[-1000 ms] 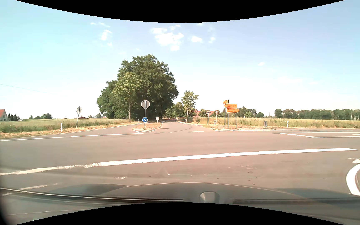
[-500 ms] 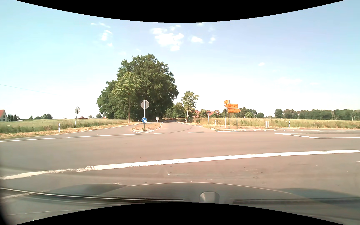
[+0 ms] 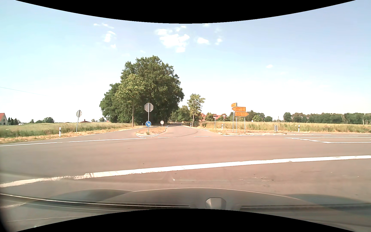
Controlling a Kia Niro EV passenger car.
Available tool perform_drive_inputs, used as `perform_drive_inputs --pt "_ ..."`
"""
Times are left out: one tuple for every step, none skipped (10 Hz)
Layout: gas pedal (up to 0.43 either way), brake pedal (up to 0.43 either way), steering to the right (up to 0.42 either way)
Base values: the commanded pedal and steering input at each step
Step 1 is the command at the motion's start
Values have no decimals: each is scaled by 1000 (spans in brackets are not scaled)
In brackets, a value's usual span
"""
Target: Follow the waypoints while adhering to traffic rules and regulations
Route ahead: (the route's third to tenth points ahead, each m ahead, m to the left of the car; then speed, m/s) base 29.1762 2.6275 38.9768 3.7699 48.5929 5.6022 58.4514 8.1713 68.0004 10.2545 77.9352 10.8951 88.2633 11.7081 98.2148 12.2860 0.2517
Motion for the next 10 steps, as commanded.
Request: perform_drive_inputs --pt "0 6 -8" --pt "0 6 -9" --pt "0 6 -10" --pt "0 6 -9" --pt "0 6 -9" --pt "0 6 -10" --pt "0 6 -10" --pt "0 6 -10" --pt "0 6 -10" --pt "0 6 -10"
